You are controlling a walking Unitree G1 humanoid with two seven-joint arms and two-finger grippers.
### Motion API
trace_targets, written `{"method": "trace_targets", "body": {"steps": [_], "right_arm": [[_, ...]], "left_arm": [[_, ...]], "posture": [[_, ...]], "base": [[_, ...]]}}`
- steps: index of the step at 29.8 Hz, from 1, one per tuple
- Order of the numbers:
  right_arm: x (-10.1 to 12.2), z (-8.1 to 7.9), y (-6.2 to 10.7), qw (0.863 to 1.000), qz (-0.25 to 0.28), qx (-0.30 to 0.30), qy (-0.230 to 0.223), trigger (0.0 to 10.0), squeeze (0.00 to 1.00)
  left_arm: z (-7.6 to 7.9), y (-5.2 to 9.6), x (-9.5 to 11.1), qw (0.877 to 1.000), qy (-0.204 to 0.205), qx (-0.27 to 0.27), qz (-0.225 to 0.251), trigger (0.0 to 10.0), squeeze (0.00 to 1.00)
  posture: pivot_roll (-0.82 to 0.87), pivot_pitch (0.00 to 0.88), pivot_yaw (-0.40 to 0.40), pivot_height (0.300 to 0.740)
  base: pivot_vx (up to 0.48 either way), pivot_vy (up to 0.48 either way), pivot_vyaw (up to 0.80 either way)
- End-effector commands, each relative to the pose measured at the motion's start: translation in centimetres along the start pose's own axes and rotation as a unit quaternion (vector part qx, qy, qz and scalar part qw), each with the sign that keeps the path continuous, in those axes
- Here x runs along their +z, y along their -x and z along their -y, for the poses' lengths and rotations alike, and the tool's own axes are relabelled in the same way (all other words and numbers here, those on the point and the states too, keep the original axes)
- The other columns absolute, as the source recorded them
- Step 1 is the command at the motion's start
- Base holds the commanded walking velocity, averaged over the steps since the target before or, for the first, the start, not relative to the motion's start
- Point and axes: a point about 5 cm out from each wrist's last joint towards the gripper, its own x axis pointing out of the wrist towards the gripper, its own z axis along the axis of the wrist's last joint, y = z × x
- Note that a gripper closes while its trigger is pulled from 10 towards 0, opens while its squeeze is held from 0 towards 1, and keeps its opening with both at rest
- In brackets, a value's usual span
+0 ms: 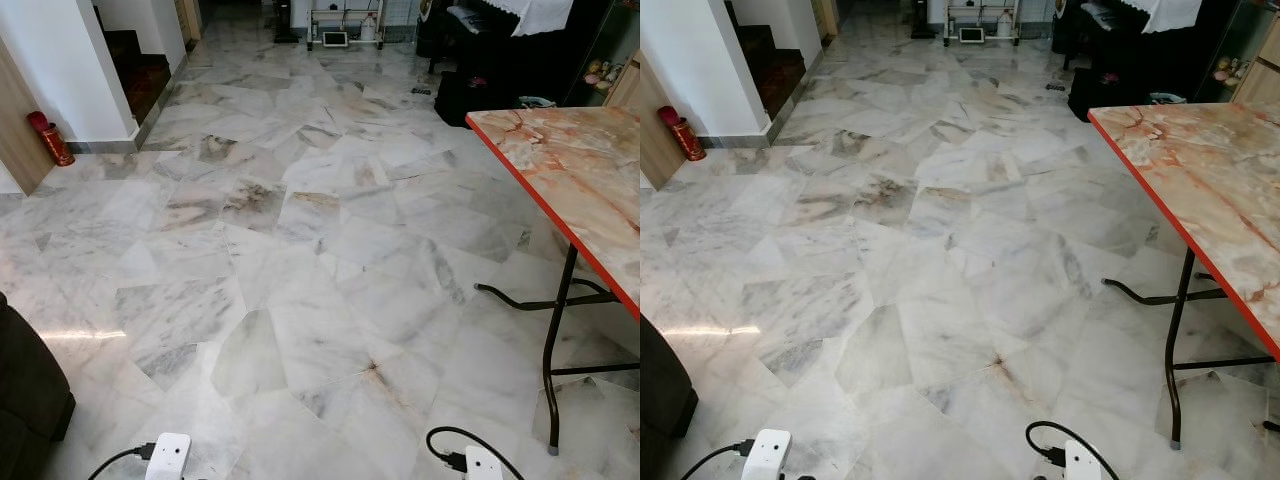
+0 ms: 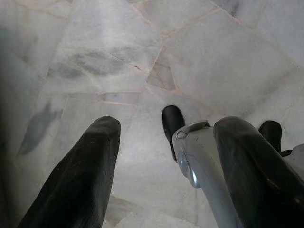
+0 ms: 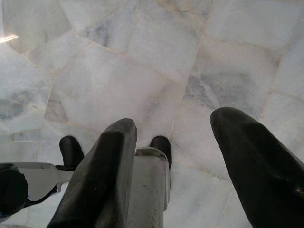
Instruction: Move the pillow to the sofa from floor
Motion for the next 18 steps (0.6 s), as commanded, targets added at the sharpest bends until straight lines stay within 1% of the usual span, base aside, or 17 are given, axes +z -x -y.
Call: {"method": "trace_targets", "body": {"steps": [1,6,7,18], "right_arm": [[-0.02,0.16,0.03,1.000,-0.002,-0.001,0.006,10.0,0.00],[0.03,0.17,0.03,1.000,-0.003,-0.001,0.011,10.0,0.00],[0.06,0.17,0.02,1.000,-0.003,-0.001,0.014,10.0,0.00],[0.19,0.23,0.01,1.000,-0.003,-0.002,0.019,10.0,0.00]], "left_arm": [[-0.04,0.06,-0.43,1.000,-0.002,-0.001,-0.011,10.0,0.00],[-0.04,0.05,-0.39,1.000,-0.002,0.000,-0.011,10.0,0.00],[-0.05,0.05,-0.37,1.000,-0.002,0.000,-0.010,10.0,0.00],[0.00,0.02,-0.25,1.000,-0.001,-0.001,-0.010,10.0,0.00]], "posture": [[-0.09,0.000,-0.026,0.740],[-0.09,0.000,-0.027,0.740],[-0.09,0.000,-0.026,0.740],[-0.09,0.000,-0.028,0.740]], "base": [[0.000,0.000,0.00],[0.000,0.000,0.00],[0.000,0.000,0.44],[0.000,0.000,0.78]]}}
